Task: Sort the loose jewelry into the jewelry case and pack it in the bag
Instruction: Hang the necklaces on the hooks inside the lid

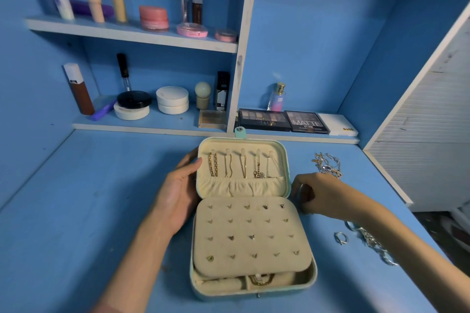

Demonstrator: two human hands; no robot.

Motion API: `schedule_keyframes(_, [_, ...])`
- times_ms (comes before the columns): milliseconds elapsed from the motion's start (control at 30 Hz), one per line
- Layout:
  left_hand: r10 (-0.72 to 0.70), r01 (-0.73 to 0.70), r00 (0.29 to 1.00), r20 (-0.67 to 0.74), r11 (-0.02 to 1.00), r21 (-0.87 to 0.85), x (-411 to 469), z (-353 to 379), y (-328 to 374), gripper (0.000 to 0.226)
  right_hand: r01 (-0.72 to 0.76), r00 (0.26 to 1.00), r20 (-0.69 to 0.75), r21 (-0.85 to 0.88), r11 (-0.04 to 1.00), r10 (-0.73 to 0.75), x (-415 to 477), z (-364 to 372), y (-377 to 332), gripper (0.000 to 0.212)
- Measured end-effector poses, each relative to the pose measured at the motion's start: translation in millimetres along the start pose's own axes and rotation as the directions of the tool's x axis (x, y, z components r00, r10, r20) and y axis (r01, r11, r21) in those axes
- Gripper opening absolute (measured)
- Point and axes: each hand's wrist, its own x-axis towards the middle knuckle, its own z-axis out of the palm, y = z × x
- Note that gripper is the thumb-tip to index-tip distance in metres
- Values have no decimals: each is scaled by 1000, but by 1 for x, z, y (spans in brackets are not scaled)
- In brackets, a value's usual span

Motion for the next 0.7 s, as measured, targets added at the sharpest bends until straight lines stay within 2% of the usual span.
schedule_keyframes(133, [-7, 7, 1000, -14, 1000, 0, -1, 1, 1, 38, 13, 1000, -28, -1, 1000, -13, 2, -4, -3, 33])
schedule_keyframes(233, [-12, 12, 1000, -23, 1000, 0, -1, 1, 1, 37, 56, 985, -166, 40, 998, -49, 5, -17, -6, 32])
schedule_keyframes(333, [-7, 8, 1000, -23, 1000, 12, 0, 0, 0, 41, 179, 938, -326, 152, 972, -122, 6, -32, -17, 33])
schedule_keyframes(400, [-3, 3, 1000, -17, 1000, 16, 0, 0, 0, 48, 301, 904, -377, 221, 928, -203, 8, -38, -26, 33])
schedule_keyframes(467, [3, -2, 1000, -11, 1000, 21, 0, 0, 0, 50, 370, 889, -370, 235, 899, -269, 13, -38, -32, 33])
schedule_keyframes(600, [2, -2, 1000, -7, 1000, 23, 0, 0, 0, 51, 403, 881, -323, 129, 906, -346, 27, -28, -36, 43])
schedule_keyframes(700, [-2, 2, 1000, -2, 1000, 20, -1, 0, 1, 51, 422, 874, -299, 78, 903, -383, 27, -22, -33, 41])
